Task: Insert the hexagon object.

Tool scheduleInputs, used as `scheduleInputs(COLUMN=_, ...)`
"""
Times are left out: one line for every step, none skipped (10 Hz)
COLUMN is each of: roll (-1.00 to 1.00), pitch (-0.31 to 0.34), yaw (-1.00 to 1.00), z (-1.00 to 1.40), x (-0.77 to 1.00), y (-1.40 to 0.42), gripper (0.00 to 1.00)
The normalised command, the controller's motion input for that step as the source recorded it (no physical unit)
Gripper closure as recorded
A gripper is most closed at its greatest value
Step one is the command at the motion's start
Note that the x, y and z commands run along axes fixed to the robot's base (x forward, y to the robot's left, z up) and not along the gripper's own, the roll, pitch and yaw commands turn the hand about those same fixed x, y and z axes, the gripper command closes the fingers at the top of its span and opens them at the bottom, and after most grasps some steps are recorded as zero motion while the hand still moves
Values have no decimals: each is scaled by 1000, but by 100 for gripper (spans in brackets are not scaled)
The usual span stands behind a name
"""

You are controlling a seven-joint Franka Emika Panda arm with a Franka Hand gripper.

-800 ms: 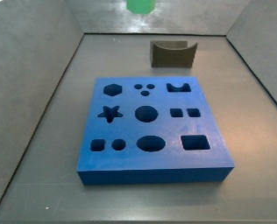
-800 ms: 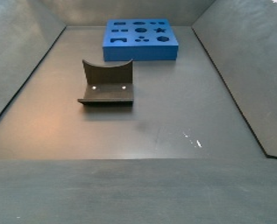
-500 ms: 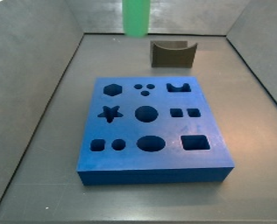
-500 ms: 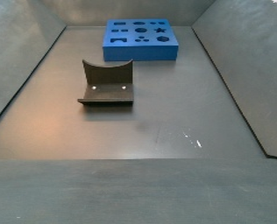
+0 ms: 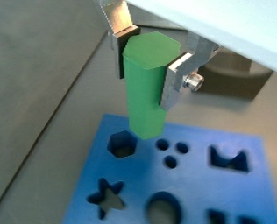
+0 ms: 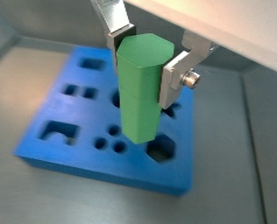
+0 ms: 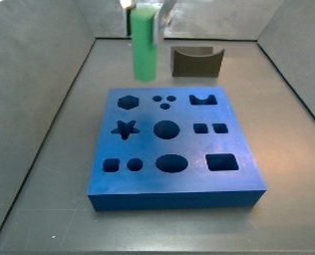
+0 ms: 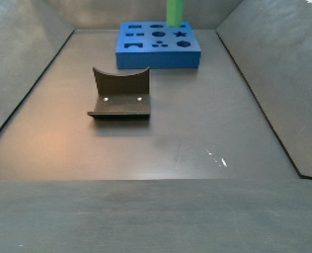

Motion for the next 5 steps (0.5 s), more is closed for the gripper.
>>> scheduleInputs(roll=-131, pitch=-21, yaw=-486, z=-1000, x=-740, y=0, gripper=100)
scheduleInputs(roll=-106, pitch=-60, yaw=-160, z=-314, x=-269, y=0, gripper=100)
scheduleInputs(roll=0, pitch=0, yaw=0, z=-69, x=0, y=0, gripper=100)
scheduleInputs(roll=-11, pitch=0, yaw=0, z=-229, x=106, y=0, gripper=100)
scheduleInputs(roll=-14, pitch=0, yaw=0, z=-254, x=120, y=0, gripper=100)
